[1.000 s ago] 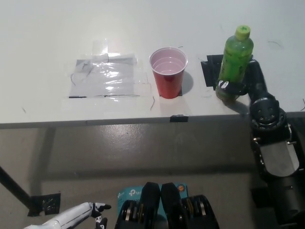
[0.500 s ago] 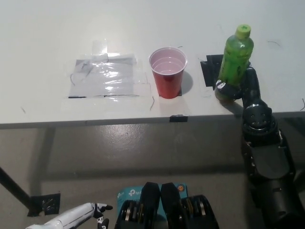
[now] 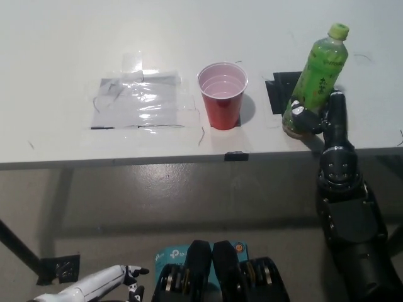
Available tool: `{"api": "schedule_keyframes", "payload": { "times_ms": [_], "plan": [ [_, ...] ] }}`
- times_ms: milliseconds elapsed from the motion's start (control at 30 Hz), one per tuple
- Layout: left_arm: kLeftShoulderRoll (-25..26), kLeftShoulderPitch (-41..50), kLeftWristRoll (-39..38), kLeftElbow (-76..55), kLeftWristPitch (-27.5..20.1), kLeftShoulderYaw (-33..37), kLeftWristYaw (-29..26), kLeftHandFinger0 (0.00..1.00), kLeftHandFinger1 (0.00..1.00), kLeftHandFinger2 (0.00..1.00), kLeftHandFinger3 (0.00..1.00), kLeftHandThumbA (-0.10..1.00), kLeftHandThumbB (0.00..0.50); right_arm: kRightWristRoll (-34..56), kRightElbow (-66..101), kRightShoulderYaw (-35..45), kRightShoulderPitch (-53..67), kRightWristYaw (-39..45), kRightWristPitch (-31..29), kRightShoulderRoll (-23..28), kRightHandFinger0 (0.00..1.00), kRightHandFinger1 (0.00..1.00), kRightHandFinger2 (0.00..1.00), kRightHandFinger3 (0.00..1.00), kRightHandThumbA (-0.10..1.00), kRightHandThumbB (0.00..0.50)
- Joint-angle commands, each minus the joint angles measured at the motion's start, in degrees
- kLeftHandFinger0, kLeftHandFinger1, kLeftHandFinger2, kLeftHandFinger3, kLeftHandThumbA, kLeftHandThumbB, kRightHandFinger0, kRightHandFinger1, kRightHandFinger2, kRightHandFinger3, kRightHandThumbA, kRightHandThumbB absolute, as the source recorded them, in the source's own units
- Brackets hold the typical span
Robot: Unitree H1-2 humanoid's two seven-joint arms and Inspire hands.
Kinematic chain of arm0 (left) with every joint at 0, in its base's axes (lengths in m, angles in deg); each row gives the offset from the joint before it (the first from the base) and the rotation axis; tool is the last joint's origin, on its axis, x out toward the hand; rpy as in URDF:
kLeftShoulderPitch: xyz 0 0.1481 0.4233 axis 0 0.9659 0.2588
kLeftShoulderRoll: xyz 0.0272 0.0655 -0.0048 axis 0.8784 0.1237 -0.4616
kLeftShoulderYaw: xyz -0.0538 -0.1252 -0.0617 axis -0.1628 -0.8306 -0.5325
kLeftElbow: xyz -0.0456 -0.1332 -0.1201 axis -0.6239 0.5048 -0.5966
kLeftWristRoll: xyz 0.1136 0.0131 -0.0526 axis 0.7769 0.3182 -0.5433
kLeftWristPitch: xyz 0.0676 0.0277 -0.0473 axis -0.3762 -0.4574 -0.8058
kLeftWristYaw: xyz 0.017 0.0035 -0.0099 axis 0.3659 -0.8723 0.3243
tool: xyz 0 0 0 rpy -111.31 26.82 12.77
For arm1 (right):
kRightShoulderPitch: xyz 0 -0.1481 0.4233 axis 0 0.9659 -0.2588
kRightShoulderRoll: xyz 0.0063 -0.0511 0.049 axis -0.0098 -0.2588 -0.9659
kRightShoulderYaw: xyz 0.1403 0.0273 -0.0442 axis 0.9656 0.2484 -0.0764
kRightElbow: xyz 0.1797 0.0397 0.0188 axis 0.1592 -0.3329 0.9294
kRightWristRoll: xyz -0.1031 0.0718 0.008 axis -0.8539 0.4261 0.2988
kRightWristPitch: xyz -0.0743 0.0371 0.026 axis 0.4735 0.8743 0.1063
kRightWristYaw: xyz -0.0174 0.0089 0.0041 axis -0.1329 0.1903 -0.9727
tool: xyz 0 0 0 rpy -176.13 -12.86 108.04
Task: The robot uses its right hand to pick up a bottle kept in the middle of the desk and tilt it into a cup kept next to it to pour water out
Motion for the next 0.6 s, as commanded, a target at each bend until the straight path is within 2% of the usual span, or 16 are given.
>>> {"api": "schedule_keyframes", "payload": {
  "times_ms": [0, 67, 100, 167, 200, 267, 300, 333, 467, 567],
  "plan": [
    [1.14, -1.13, 0.28, -0.64, 0.82, -0.47, 2.06, 1.0, 1.0, 1.0, 1.0, 1.0, 0.354, -5.02, 4.06, -4.75, -2.97, -1.17, -11.62, 4.56, 0.0, 0.0, 0.04, 0.3, -0.1, 0.0],
    [1.19, -1.17, 0.2, -0.66, 0.82, -0.41, 2.08, 1.0, 1.0, 1.0, 1.0, 1.0, 0.352, -5.39, 3.74, -6.33, -3.08, -0.64, -13.22, 5.67, 0.0, 0.0, 0.06, 0.3, -0.1, 0.0],
    [0.84, -1.06, 0.83, -1.01, 0.82, -0.78, 2.6, 1.0, 1.0, 1.0, 1.0, 1.0, 0.351, -8.27, 3.96, -9.65, -3.33, 1.19, -13.45, 7.92, 0.0, 0.0, 0.09, 0.32, -0.1, 0.0],
    [0.51, -0.95, 1.12, -1.19, 0.82, -1.19, 3.09, 1.0, 1.0, 1.0, 1.0, 1.0, 0.332, -12.68, 4.28, -14.55, -3.81, 2.22, -13.12, 11.15, 0.0, 0.0, 0.09, 0.34, -0.1, 0.0],
    [0.41, -0.92, 1.09, -1.14, 0.82, -1.29, 3.17, 1.0, 1.0, 1.0, 1.0, 1.0, 0.331, -13.31, 4.31, -16.05, -4.02, 2.13, -13.12, 12.12, 0.0, 0.0, 0.1, 0.35, -0.1, 0.011],
    [0.36, -0.91, 1.16, -1.06, 0.82, -1.3, 3.21, 1.0, 1.0, 1.0, 1.0, 1.0, 0.33, -13.55, 4.5, -17.7, -4.23, 1.86, -12.58, 13.05, 0.0, 0.0, 0.11, 0.36, -0.1, 0.0],
    [0.33, -0.97, 1.08, -1.02, 0.82, -1.26, 3.27, 1.0, 1.0, 1.0, 1.0, 1.0, 0.321, -15.4, 4.08, -19.65, -4.83, 1.47, -13.28, 14.46, 0.0, 0.0, 0.11, 0.39, -0.1, 0.027],
    [1.01, -1.24, 1.82, -1.31, 0.82, -0.25, 2.77, 1.0, 1.0, 1.0, 1.0, 1.0, 0.324, -17.18, 3.78, -21.54, -5.45, 2.09, -13.59, 16.01, 0.0, 0.0, 0.13, 0.42, -0.1, 0.001],
    [1.94, -3.11, 0.77, 0.0, 0.82, 0.05, 3.01, 1.0, 1.0, 1.0, 1.0, 1.0, 0.343, -20.49, 1.75, -25.8, -7.54, 1.05, -15.44, 19.19, 0.0, 0.0, 0.13, 0.48, -0.1, 0.025],
    [1.32, -2.94, 0.75, 0.16, 0.82, -0.67, 3.48, 1.0, 1.0, 1.0, 1.0, 1.0, 0.35, -21.56, 0.85, -27.71, -8.27, 1.3, -15.79, 20.07, 0.0, 0.0, 0.12, 0.48, -0.1, 0.023]
  ]
}}
